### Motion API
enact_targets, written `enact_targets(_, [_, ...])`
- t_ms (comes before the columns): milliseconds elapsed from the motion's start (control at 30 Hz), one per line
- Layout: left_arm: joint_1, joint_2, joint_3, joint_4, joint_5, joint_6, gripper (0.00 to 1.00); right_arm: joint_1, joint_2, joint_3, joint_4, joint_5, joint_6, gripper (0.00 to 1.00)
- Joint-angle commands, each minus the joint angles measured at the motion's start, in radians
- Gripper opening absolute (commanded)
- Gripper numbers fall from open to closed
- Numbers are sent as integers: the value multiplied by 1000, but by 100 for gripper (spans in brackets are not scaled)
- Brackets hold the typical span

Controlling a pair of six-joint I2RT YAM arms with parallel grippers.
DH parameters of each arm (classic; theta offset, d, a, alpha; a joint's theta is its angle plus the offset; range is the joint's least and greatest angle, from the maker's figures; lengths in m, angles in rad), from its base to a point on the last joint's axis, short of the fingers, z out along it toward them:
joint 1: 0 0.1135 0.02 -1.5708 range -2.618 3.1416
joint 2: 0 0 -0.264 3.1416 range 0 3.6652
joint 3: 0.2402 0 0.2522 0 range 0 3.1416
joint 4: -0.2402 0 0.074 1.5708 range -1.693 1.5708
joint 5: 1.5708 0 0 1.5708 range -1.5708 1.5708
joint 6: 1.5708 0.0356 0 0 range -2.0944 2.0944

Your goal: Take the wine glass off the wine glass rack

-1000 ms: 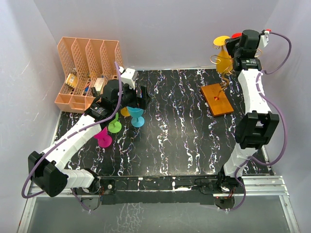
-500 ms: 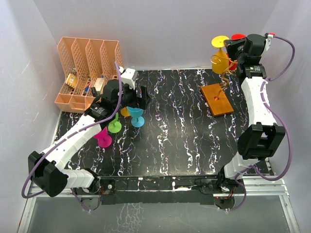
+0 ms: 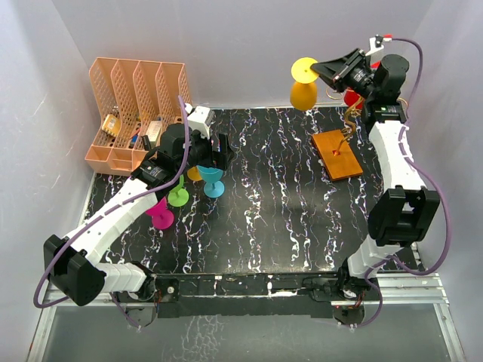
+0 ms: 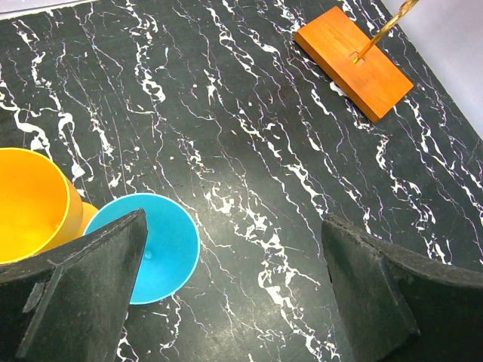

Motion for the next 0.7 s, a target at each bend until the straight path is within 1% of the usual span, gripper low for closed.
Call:
enact_targets(0, [5,-19,7,16,7,0,97,48,-67,-12,205,-262,-13,8])
enact_targets(100, [5,-20,2,24,4,-3,97,83,-173,-131,281,-269,-22,8])
enact_targets(167, [4,-22,-5,30,-2,-2,97,129,-252,-237,342,-271,-25,8])
enact_targets(333, [4,-59,-41,66,-65,14,97,199,-457,-497,410,-249,-38,8])
enact_targets(433, [4,-114,-96,133,-99,27,97,205,-604,-649,434,-180,-41,8])
enact_targets(567, [5,-176,-166,212,-157,35,97,205,-807,-826,419,-74,-51,8])
enact_targets(667, [5,-235,-206,221,-174,-38,97,205,-920,-923,383,-16,-50,8])
